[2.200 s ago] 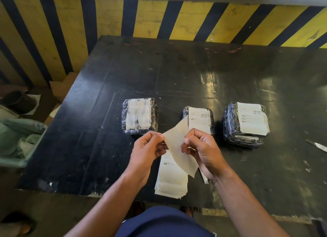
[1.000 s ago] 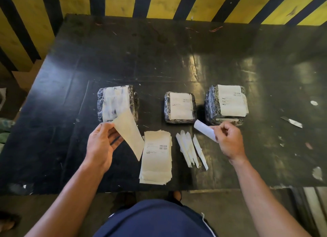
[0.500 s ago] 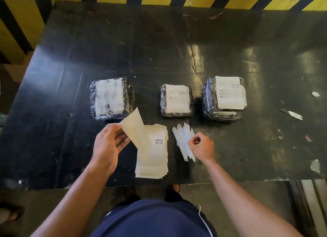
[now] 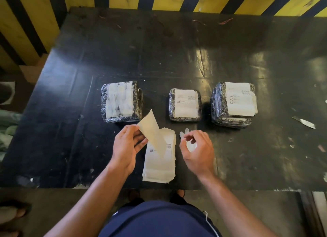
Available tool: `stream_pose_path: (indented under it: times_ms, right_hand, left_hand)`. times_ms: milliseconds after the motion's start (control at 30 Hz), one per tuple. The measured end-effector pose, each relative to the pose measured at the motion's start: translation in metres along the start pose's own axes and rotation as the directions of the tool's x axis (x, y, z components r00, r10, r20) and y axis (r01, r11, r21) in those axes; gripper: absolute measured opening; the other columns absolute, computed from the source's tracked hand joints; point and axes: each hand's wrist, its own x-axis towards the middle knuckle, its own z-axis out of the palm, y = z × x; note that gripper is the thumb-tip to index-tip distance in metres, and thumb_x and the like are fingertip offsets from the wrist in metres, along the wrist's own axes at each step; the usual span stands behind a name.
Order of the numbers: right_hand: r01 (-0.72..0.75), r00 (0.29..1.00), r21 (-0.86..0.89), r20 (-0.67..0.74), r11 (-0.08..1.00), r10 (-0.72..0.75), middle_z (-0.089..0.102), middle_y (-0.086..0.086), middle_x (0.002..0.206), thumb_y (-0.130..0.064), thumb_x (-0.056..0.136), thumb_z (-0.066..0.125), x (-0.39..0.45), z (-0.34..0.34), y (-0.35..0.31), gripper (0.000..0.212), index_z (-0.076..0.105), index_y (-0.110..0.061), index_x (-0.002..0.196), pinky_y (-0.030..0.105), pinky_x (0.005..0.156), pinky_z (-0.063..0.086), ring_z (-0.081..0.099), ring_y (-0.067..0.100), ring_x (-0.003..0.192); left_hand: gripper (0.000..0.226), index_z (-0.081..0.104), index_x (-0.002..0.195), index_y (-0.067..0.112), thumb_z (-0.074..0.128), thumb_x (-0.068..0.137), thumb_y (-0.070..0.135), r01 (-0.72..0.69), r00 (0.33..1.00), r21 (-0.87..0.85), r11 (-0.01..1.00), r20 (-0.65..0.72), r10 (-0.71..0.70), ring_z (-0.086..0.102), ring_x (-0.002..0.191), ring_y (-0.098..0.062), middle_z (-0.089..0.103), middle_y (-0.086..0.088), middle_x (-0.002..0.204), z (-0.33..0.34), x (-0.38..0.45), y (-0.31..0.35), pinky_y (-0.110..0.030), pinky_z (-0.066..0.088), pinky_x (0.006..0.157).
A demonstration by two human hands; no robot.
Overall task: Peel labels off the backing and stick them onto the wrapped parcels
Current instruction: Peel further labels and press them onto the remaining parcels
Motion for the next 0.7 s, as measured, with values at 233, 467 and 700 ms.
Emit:
stream_pose_path:
  times_ms: [233, 467, 700]
  right_hand:
    - [0.344, 0.935, -0.125, 0.136, 0.931, -0.327, 0.063, -0.006, 0.089, -0.038, 0.084, 0.075, -0.003, 0.025, -0.065, 0.023, 0.064, -0.019, 0.090, 0.035, 0.075, 0.041, 0.054, 0.016, 0.086]
    - [0.324, 0.944, -0.187, 0.134, 0.928, -0.302, 0.064, -0.007, 0.082, -0.026, 0.088, 0.071, 0.001, 0.040, -0.073, 0.009, 0.065, -0.021, 0.083, 0.038, 0.072, 0.039, 0.055, 0.017, 0.079]
    - [-0.243, 0.951, 0.227, 0.246, 0.943, 0.186, 0.072, -0.011, 0.083, -0.024, 0.089, 0.080, 0.029, 0.039, -0.067, 0.011, 0.072, -0.022, 0.082, 0.024, 0.068, 0.052, 0.066, 0.011, 0.079]
  left_hand:
    - [0.020, 0.068, 0.117, 0.006, 0.054, 0.107, 0.015, 0.019, 0.999, -0.064, 0.998, -0.027, -0.021, 0.079, 0.098, -0.022, 0.080, -0.011, 0.108, 0.000, 0.002, 0.003, -0.029, 0.061, 0.073]
    - [0.023, 0.069, 0.116, 0.004, 0.053, 0.107, 0.017, 0.031, 0.999, -0.140, 0.990, -0.032, -0.036, 0.077, 0.102, -0.027, 0.080, -0.014, 0.105, -0.008, 0.004, 0.003, -0.032, 0.061, 0.077]
    - [0.033, 0.071, 0.110, 0.014, 0.054, 0.106, 0.042, -0.129, 0.985, -0.039, 0.991, -0.120, 0.123, 0.076, 0.104, -0.025, 0.078, -0.007, 0.107, -0.035, 0.016, 0.018, -0.037, 0.058, 0.087]
